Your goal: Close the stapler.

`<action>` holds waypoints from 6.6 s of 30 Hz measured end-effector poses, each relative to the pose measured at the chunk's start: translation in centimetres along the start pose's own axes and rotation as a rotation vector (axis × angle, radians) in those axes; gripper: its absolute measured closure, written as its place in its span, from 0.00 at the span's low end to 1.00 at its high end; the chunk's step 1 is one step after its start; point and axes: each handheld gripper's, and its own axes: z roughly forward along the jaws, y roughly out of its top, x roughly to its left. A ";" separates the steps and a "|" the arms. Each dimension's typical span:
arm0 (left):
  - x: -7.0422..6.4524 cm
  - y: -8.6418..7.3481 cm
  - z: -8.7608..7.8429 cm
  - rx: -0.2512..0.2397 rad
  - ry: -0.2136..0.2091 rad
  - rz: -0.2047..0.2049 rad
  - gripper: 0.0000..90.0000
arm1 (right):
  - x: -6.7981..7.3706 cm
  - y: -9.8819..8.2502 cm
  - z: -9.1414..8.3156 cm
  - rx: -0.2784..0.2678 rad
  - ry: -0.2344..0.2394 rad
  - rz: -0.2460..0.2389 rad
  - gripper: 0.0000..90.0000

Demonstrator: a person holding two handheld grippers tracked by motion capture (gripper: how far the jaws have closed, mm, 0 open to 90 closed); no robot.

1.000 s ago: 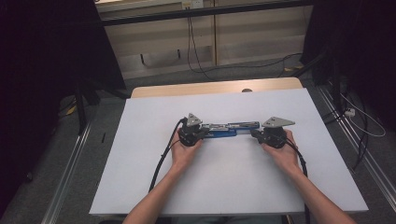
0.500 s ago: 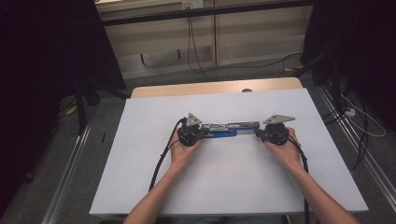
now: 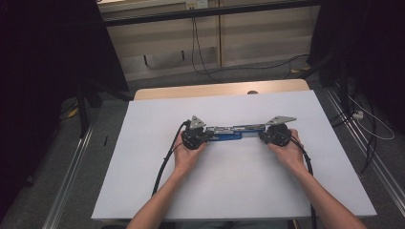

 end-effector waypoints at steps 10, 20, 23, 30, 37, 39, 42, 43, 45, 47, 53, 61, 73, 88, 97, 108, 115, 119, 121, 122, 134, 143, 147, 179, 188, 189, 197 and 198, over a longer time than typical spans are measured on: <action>0.1 0.0 0.0 -0.001 -0.006 -0.003 1.00 | 0.0 0.1 0.1 -0.002 -0.002 0.003 1.00; 0.0 -0.2 0.0 -0.009 0.000 -0.011 1.00 | 0.1 0.1 0.1 -0.004 -0.005 -0.004 1.00; 0.0 -0.2 0.0 -0.010 0.000 -0.014 1.00 | 0.1 0.1 0.1 -0.003 -0.007 -0.007 1.00; 0.2 -0.3 0.0 -0.019 -0.015 -0.025 1.00 | 0.1 0.1 0.1 -0.008 0.006 -0.010 1.00; 0.2 -0.3 0.0 -0.020 -0.014 -0.022 1.00 | 0.3 0.1 0.1 -0.009 0.003 -0.013 1.00; 0.2 -0.3 0.0 -0.020 -0.016 -0.027 1.00 | 0.3 0.1 0.1 -0.010 0.003 -0.012 1.00; 0.1 -0.3 0.0 -0.020 -0.015 -0.025 1.00 | 0.3 0.1 0.1 -0.010 0.004 -0.009 1.00; 0.1 -0.3 0.0 -0.021 -0.014 -0.024 1.00 | 0.3 0.1 0.1 -0.011 0.003 -0.010 1.00; 0.0 -0.3 0.0 -0.019 -0.006 -0.011 1.00 | 0.3 0.1 0.1 -0.012 0.005 -0.009 1.00; 0.0 -0.3 0.0 -0.023 -0.002 -0.003 1.00 | 0.3 0.1 0.1 -0.015 0.004 -0.011 1.00; 0.0 -0.3 0.0 -0.021 -0.004 -0.006 1.00 | 0.3 0.2 0.1 -0.021 0.006 -0.011 1.00; 0.1 -0.3 -0.1 -0.017 -0.003 0.000 1.00 | 0.4 0.2 0.0 -0.031 0.008 -0.013 1.00; -0.1 -0.5 -0.1 -0.025 -0.002 -0.013 1.00 | 0.5 0.3 -0.1 -0.053 0.009 -0.006 1.00; -0.3 -0.6 -0.1 -0.034 0.004 0.002 1.00 | 0.9 0.6 -0.1 -0.107 0.024 -0.021 1.00; 0.1 -0.6 -0.1 -0.036 -0.016 -0.023 1.00 | 0.9 0.6 -0.5 -0.142 0.048 -0.013 1.00; -0.1 -0.6 -0.4 -0.038 -0.044 -0.034 0.93 | 0.9 0.5 -0.6 -0.176 0.077 0.016 0.87; -0.7 -0.4 -0.5 -0.049 -0.058 -0.047 0.80 | 0.3 0.3 -1.2 -0.192 0.074 0.056 0.72; -0.6 -0.3 -1.0 -0.046 -0.061 -0.043 0.73 | 0.2 0.2 -1.3 -0.197 0.072 0.068 0.61; -0.6 -0.3 -1.4 -0.050 -0.047 -0.033 0.68 | 0.2 0.3 -1.4 -0.200 0.065 0.072 0.51; -0.6 -0.2 -1.6 -0.055 -0.044 -0.031 0.65 | 0.3 0.3 -1.4 -0.203 0.064 0.076 0.49; -0.1 -0.7 -3.5 -0.116 0.007 -0.047 0.23 | 0.7 0.5 -1.9 -0.233 0.022 0.072 0.10; -0.2 -0.6 -4.5 -0.140 0.019 -0.041 0.05 | 1.5 0.4 -3.4 -0.295 0.005 0.050 0.02; -0.6 -0.9 -5.3 -0.141 0.020 -0.025 0.05 | 2.0 0.5 -3.7 -0.319 0.021 0.028 0.03; 1.0 -5.3 -14.4 -0.221 0.171 -0.101 0.04 | 2.2 -2.8 -7.8 -0.347 -0.107 0.075 0.03; 1.5 -6.9 -16.6 -0.216 0.213 -0.126 0.04 | 2.2 -4.1 -9.6 -0.374 -0.143 0.090 0.03; 1.6 -7.1 -16.8 -0.215 0.217 -0.129 0.04 | 2.2 -4.3 -9.7 -0.374 -0.145 0.095 0.03; 1.4 -8.0 -18.4 -0.226 0.236 -0.114 0.04 | 2.3 -5.2 -10.6 -0.374 -0.163 0.109 0.03; 1.4 -8.1 -18.6 -0.231 0.240 -0.110 0.04 | 2.3 -5.4 -10.7 -0.374 -0.167 0.108 0.03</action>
